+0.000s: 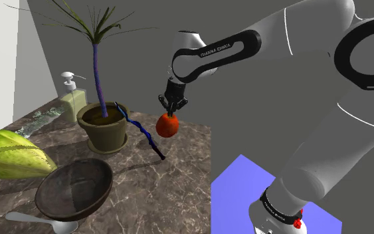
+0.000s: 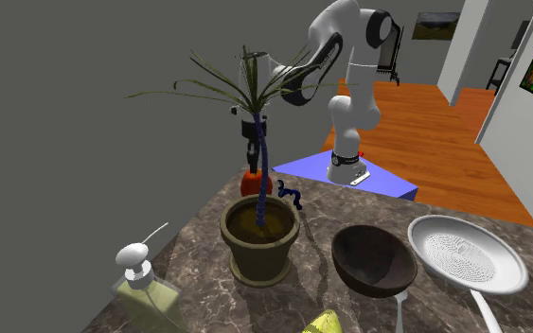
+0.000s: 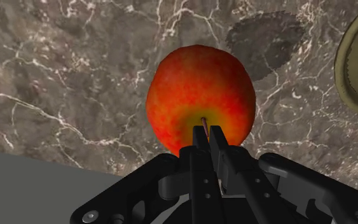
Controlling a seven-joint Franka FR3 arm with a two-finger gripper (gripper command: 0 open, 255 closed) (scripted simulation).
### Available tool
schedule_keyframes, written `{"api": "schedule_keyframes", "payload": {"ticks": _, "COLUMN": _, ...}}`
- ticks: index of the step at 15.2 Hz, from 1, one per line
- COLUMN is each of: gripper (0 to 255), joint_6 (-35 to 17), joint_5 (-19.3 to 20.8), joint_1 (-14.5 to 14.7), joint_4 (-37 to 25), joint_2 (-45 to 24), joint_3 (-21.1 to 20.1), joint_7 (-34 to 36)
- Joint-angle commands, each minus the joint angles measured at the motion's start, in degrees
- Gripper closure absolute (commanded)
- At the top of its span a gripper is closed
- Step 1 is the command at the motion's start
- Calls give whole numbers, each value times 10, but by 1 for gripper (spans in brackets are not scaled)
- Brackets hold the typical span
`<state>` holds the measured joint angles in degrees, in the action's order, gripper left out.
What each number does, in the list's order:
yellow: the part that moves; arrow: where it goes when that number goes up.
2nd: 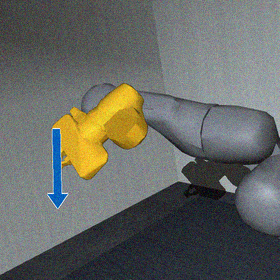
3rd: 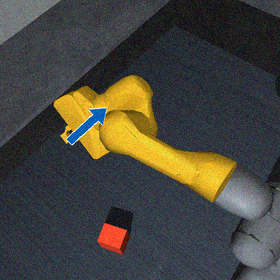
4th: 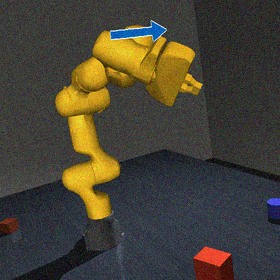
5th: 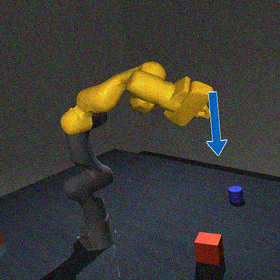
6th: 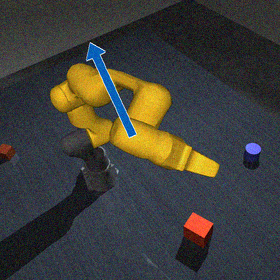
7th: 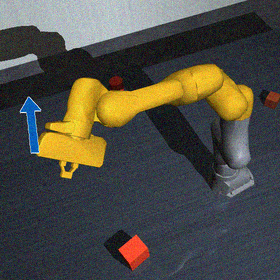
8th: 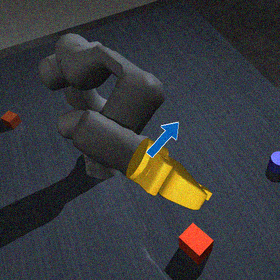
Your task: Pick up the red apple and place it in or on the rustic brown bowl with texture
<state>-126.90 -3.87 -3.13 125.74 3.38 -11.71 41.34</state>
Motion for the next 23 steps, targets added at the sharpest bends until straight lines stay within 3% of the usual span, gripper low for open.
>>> {"api": "schedule_keyframes", "payload": {"ticks": 1, "gripper": 255, "joint_6": 15, "joint_5": -1, "joint_1": 0, "joint_4": -10, "joint_2": 6, "joint_3": 0, "joint_7": 0}}
{"api": "schedule_keyframes", "payload": {"ticks": 23, "gripper": 255, "joint_6": 184, "joint_5": -3, "joint_1": -2, "joint_4": -141, "joint_2": 43, "joint_3": 5, "joint_7": 3}}
